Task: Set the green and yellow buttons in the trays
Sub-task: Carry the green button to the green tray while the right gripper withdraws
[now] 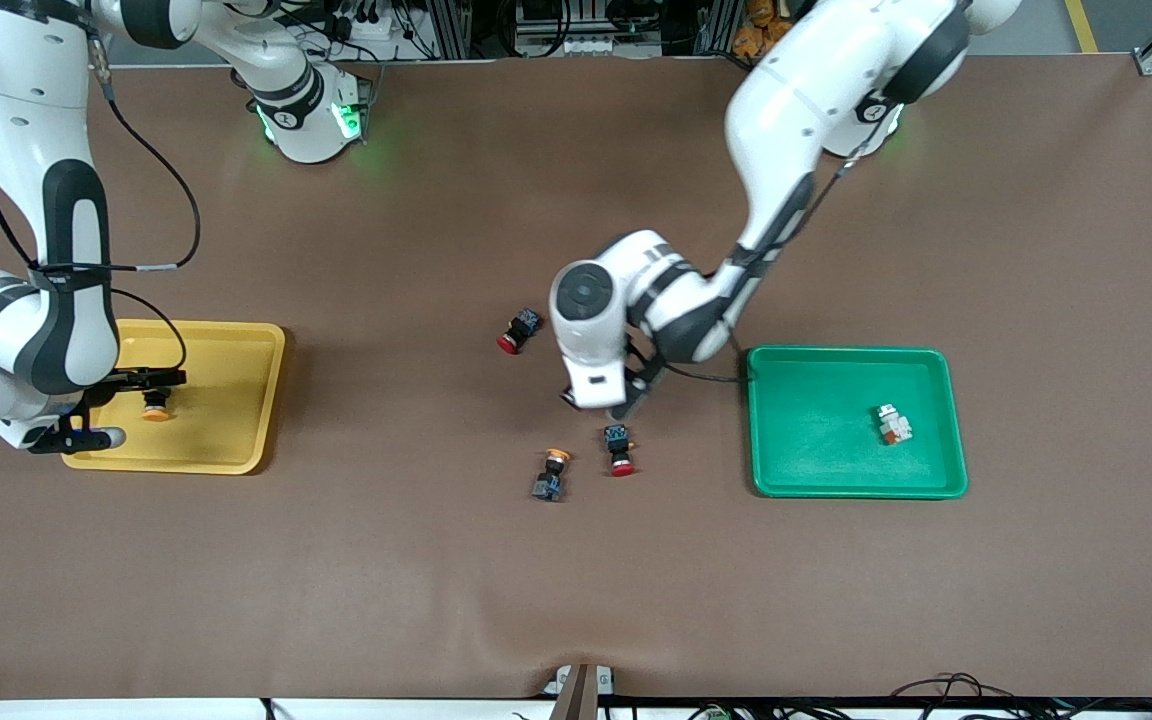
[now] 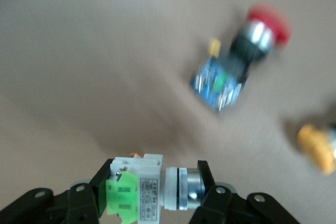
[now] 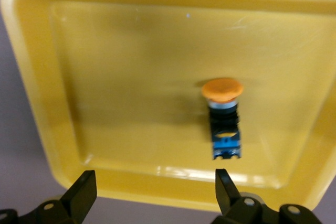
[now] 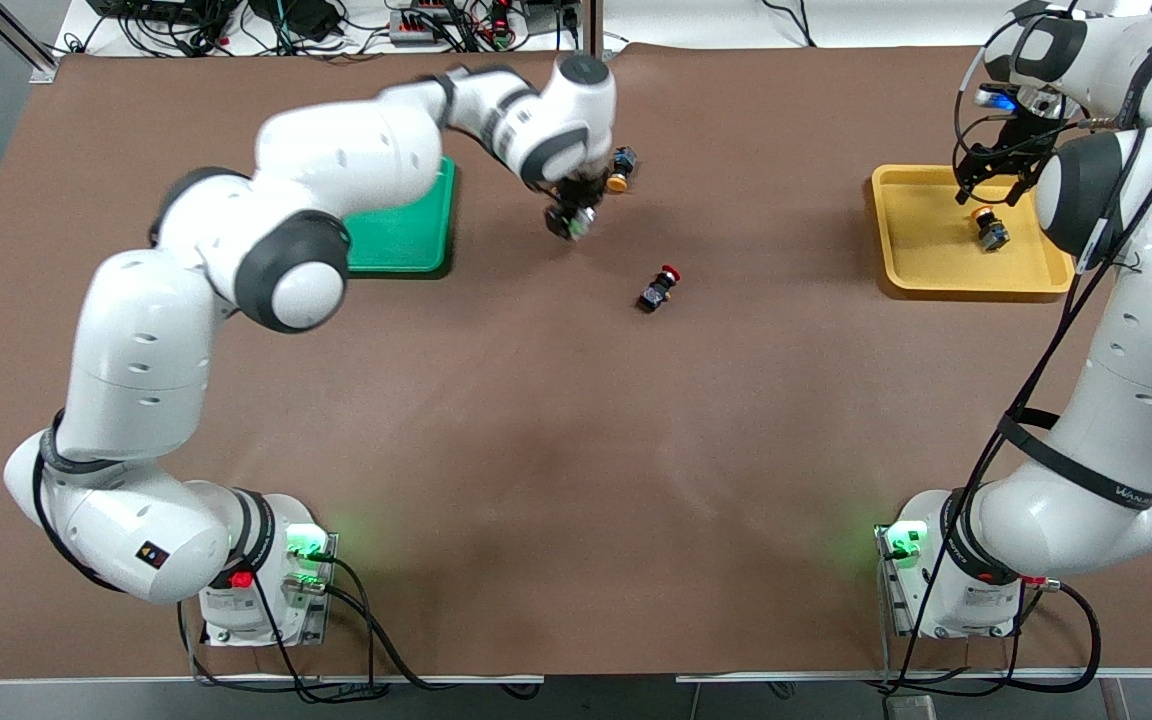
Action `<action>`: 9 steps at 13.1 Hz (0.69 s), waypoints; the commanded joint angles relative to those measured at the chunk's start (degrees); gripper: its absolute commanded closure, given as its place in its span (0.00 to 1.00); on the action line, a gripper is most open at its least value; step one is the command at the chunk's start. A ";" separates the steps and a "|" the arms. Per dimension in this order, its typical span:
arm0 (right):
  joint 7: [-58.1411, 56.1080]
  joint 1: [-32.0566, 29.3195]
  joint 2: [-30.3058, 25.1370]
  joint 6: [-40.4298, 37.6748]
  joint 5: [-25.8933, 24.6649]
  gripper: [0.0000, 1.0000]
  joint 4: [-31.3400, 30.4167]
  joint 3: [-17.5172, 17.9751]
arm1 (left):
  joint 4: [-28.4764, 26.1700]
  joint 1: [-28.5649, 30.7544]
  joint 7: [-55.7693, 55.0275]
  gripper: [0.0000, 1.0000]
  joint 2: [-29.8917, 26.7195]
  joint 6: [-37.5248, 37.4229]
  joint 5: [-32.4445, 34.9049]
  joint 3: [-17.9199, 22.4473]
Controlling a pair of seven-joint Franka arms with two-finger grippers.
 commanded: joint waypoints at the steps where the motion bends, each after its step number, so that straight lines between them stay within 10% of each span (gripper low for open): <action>1: 8.87 3.27 -2.03 -3.17 0.90 0.00 -0.80 -0.19 | -5.45 8.18 10.57 1.00 -7.36 -4.47 -0.03 -3.27; 9: 22.93 7.76 -2.29 -1.95 10.65 0.00 -2.47 4.90 | -23.92 24.37 33.11 1.00 -17.76 -0.80 0.59 -3.27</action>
